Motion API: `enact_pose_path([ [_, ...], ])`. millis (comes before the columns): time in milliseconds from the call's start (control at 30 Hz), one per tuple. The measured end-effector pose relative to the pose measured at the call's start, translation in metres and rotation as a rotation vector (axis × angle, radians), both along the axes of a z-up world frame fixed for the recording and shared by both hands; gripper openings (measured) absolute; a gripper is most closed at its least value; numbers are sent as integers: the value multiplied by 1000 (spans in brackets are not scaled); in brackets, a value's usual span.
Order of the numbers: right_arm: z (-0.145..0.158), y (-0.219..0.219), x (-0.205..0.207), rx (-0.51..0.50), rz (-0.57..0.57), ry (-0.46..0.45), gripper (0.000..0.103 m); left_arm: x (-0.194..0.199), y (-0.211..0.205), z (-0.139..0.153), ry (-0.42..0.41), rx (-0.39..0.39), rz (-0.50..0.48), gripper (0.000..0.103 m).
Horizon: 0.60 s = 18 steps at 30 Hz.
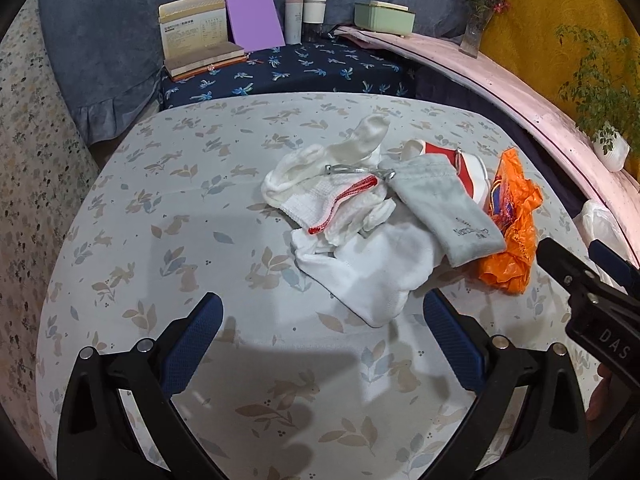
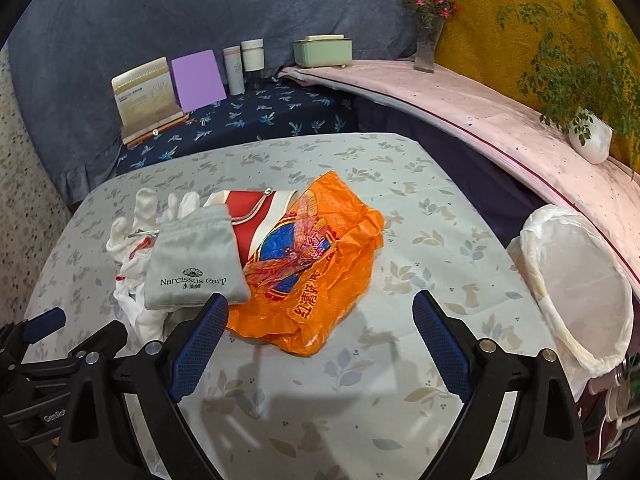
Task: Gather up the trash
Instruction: 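Grasp the second orange bag with the right tool while the left tool grasps a white sock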
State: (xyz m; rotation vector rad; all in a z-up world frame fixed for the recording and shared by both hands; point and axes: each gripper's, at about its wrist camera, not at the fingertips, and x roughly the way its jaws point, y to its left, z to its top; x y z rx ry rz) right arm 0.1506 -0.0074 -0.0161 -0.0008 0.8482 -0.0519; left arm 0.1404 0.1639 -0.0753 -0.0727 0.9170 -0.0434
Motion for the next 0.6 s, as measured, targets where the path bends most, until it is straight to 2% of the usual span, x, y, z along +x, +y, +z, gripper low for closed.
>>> enact_pose_path([
  [367, -23, 0, 23, -18, -12, 68, 87, 13, -12, -11, -5, -4, -51, 96],
  [500, -31, 2, 29, -26, 16, 113, 81, 19, -18, -16, -3, 2, -60, 95],
  [600, -38, -1, 31, 1, 20, 144, 72, 23, -20, -19, 7, -12, -56, 93],
])
